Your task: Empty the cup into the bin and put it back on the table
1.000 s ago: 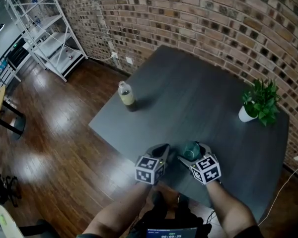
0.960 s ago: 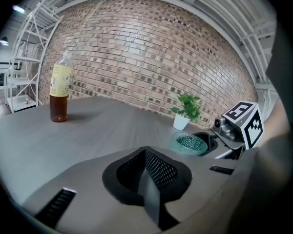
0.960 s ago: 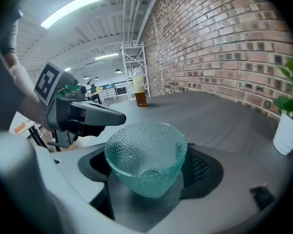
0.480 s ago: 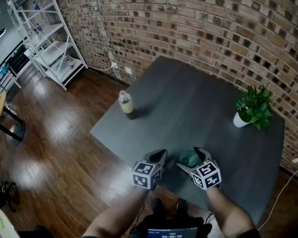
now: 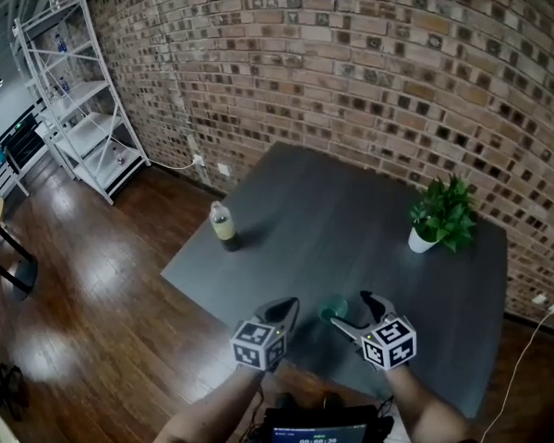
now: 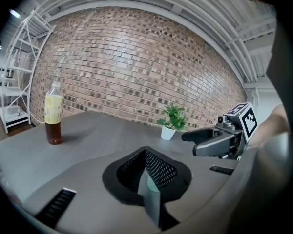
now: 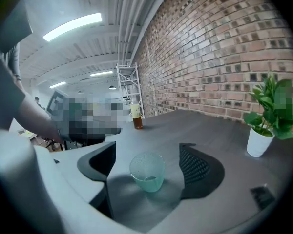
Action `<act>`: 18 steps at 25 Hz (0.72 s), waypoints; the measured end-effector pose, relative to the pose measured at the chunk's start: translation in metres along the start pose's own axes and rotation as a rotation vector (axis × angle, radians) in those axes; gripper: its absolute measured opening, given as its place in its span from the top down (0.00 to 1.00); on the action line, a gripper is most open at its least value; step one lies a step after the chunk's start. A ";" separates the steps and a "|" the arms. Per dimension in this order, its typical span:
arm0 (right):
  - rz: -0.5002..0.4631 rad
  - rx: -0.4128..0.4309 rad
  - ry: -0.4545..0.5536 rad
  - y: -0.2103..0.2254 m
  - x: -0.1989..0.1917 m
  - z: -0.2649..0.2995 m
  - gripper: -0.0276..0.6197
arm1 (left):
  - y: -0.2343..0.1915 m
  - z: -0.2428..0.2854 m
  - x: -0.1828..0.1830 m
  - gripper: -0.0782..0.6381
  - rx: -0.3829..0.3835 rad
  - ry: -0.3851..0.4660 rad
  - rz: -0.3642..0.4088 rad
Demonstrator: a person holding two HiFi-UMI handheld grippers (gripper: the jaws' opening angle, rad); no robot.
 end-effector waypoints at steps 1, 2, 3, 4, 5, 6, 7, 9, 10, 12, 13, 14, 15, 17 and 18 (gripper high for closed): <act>-0.004 -0.002 0.013 -0.001 0.004 -0.006 0.32 | 0.005 -0.001 0.005 0.90 -0.010 0.008 0.020; -0.013 0.000 0.023 -0.003 0.008 -0.011 0.32 | 0.010 -0.002 0.011 0.90 -0.016 0.018 0.042; -0.024 0.005 0.030 -0.005 0.013 -0.016 0.32 | 0.015 -0.004 0.019 0.90 -0.021 0.030 0.063; -0.034 0.012 0.035 -0.008 0.017 -0.022 0.32 | 0.021 -0.006 0.026 0.90 -0.025 0.043 0.079; -0.041 0.018 0.042 -0.010 0.023 -0.027 0.34 | 0.026 -0.008 0.034 0.90 -0.030 0.055 0.088; -0.046 0.021 0.052 -0.013 0.028 -0.033 0.41 | 0.031 -0.010 0.040 0.90 -0.035 0.067 0.085; -0.045 0.025 0.064 -0.015 0.033 -0.039 0.47 | 0.035 -0.011 0.044 0.90 -0.040 0.077 0.071; -0.032 0.042 0.095 -0.020 0.044 -0.050 0.58 | 0.043 -0.015 0.052 0.90 -0.054 0.093 0.027; -0.027 0.054 0.111 -0.023 0.050 -0.054 0.64 | 0.048 -0.016 0.056 0.90 -0.065 0.099 0.009; -0.023 0.074 0.132 -0.028 0.061 -0.062 0.65 | 0.058 -0.019 0.068 0.90 -0.088 0.119 0.005; -0.024 0.079 0.136 -0.031 0.066 -0.066 0.65 | 0.062 -0.021 0.074 0.90 -0.097 0.132 0.008; -0.026 0.082 0.138 -0.033 0.070 -0.070 0.65 | 0.065 -0.024 0.080 0.90 -0.105 0.144 0.009; -0.030 0.082 0.140 -0.036 0.073 -0.074 0.71 | 0.068 -0.026 0.085 0.90 -0.113 0.155 0.007; -0.037 0.085 0.149 -0.041 0.078 -0.083 0.77 | 0.076 -0.032 0.093 0.90 -0.142 0.172 0.008; -0.040 0.090 0.154 -0.044 0.080 -0.087 0.80 | 0.080 -0.035 0.095 0.90 -0.163 0.177 0.014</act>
Point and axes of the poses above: the fingertips, and each gripper's own axes: z forward along the fingers, y to its right, x out of its top, the point moved 5 cm from there along -z, backward along the fingers, and after that the axes turned 9 degrees about y, right-handed, at the moved point
